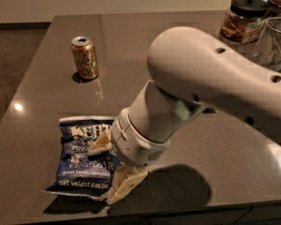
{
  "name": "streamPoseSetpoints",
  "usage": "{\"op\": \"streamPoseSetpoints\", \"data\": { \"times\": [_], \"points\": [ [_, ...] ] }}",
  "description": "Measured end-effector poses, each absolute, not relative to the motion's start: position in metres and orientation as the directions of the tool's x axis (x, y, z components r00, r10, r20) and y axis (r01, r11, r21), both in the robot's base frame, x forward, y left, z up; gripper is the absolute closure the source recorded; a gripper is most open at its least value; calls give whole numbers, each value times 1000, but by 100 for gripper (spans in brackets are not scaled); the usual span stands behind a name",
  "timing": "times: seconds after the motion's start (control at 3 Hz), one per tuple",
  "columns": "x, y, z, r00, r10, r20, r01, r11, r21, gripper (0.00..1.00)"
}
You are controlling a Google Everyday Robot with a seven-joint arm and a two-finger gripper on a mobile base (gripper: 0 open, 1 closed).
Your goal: Pick blue chip bag
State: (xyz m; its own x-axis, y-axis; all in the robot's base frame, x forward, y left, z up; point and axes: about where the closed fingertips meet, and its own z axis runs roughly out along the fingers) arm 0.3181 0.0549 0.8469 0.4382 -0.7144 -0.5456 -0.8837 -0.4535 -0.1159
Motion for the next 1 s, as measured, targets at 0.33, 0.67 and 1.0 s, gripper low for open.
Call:
{"op": "streamPoseSetpoints", "data": {
  "times": [0.33,0.67,1.0],
  "points": [
    [321,51,859,429,-703,-568,-888,-442,-123,64],
    [330,39,881,404,-687,-604,-903,-404,-145,88],
    [344,20,900,357,-675,-646,-927,-339,-158,100]
  ]
}}
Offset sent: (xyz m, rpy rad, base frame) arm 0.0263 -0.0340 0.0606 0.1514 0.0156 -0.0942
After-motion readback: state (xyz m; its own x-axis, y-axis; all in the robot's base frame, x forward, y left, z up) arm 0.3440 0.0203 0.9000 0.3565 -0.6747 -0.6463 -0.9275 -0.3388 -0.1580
